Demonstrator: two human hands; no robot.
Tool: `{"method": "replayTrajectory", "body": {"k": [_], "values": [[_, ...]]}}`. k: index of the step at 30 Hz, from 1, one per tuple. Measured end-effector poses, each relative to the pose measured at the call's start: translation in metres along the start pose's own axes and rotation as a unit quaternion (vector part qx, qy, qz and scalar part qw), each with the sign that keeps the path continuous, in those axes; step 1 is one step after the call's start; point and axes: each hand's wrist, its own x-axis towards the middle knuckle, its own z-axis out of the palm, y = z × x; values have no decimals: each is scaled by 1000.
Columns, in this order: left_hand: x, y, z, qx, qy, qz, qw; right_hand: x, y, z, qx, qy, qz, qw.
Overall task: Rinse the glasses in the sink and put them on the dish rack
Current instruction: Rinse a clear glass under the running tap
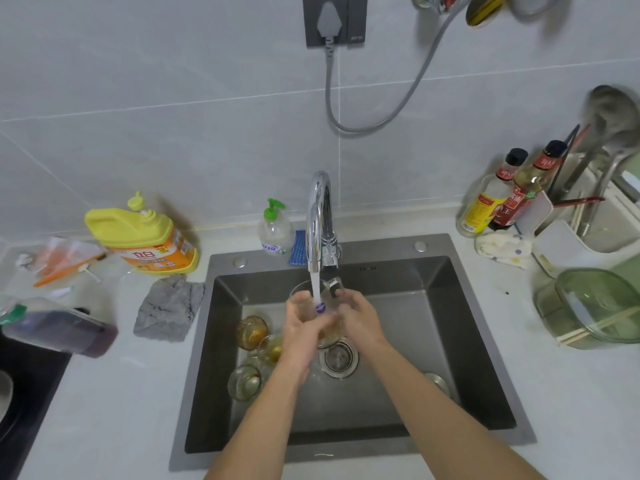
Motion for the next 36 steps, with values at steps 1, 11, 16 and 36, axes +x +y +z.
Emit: {"method": "replayTrajectory", "body": {"k": [1,11,16,36], "values": [[-2,0,-1,15,-9,0,1000,-2,-4,0,7,-3,2,1000],[-1,0,-1,52,-4,-31,998,-20,-3,-2,-88,20,-63,994],[-6,-4,0,108,4,-23,994,-29,-12,7,-86,-20,-139,986],[3,-9,-20,3,-22,-84,996,-17,-17,8,-152,-34,-141,978]]}}
